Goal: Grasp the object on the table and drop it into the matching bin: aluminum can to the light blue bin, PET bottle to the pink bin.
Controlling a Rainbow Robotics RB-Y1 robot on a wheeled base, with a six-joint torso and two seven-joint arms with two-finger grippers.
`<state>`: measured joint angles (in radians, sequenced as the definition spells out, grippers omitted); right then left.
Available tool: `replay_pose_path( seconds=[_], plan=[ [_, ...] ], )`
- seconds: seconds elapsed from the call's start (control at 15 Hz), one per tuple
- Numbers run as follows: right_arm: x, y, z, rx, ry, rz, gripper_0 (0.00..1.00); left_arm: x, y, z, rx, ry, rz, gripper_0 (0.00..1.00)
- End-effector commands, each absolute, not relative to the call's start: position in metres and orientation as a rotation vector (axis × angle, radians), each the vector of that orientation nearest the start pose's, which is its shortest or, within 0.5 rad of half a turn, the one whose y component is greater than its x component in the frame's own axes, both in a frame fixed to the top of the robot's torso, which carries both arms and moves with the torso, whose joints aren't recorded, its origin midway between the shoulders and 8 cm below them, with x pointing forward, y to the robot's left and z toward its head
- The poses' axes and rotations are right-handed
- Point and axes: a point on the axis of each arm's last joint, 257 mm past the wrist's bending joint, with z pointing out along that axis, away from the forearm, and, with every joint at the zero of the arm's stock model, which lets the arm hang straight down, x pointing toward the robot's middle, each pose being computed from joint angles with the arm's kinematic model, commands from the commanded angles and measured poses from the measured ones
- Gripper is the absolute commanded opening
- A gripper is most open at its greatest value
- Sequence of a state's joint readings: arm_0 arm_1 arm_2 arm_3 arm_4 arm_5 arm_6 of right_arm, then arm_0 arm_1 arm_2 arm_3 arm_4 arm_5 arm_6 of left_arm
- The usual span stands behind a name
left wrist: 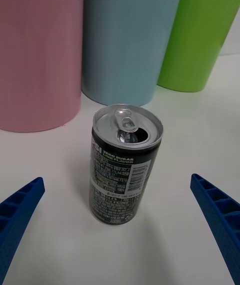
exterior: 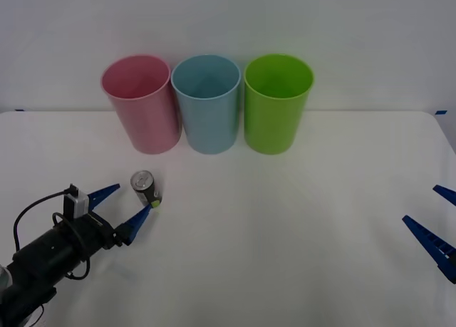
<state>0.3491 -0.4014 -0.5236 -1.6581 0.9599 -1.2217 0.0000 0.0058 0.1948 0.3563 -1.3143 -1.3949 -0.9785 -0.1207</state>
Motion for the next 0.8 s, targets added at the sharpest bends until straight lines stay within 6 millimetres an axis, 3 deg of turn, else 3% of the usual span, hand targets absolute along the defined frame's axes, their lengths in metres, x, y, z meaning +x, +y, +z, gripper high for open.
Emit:
replay_pose_path(
  seconds=[0.07, 0.8],
  plan=[
    [0.342, -0.330, -0.169, -0.465, 1.441, 0.567, 1.00, 0.475, 0.237, -0.304, 0.499, 1.637, -0.448, 1.00],
    [0.342, -0.330, -0.169, -0.465, 1.441, 0.567, 1.00, 0.501, 0.209, -0.311, 0.518, 1.641, -0.437, 1.00]
  ],
)
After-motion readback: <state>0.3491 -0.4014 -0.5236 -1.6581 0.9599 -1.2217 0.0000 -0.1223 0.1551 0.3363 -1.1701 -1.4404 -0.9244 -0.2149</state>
